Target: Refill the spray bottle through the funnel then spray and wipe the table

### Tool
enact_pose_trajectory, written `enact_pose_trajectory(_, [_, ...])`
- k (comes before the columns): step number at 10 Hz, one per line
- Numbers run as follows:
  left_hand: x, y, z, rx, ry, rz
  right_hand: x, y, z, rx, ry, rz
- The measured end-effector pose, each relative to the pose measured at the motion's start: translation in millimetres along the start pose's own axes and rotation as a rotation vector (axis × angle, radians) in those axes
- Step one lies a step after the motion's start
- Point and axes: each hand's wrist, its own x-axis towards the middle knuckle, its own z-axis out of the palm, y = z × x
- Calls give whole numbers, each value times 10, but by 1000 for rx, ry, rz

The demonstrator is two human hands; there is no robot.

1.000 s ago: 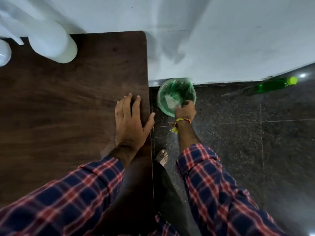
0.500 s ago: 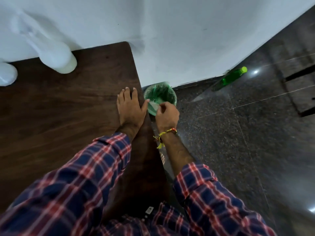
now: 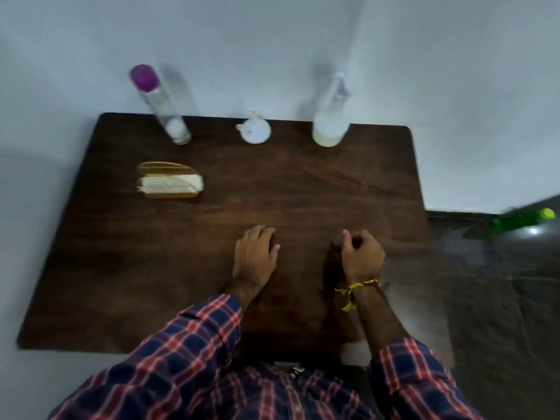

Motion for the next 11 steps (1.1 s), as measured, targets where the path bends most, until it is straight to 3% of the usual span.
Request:
enact_pose_trajectory(2, [-108, -1140, -493, -35, 14, -295, -374, -736, 579, -22, -140, -151])
enact_pose_trajectory(3, [-63, -1421, -673, -47, -127, -394, -462, -1124, 929, -49, -324, -307])
enact_pose_trajectory(4, [-2, -1503, -719, -49, -235, -358, -431, -1599, 1367, -81, -472, -475])
enact_pose_trajectory(6, [2, -1539, -649, -81, -252, -333, -344, -2526, 2112, -135, -631, -675])
enact_pose_trajectory(7, [19, -1515, -657, -106, -276, -351, -330, -2701, 2350, -210, -626, -767])
enact_pose_trajectory(9, [64, -1486, -727, -87, -308, -346, -340, -2831, 2415, -249, -614, -749])
enact_pose_trajectory(11, [67, -1433, -790, -40, -322, -332, -343, -2618, 2131, -181, -565, -578])
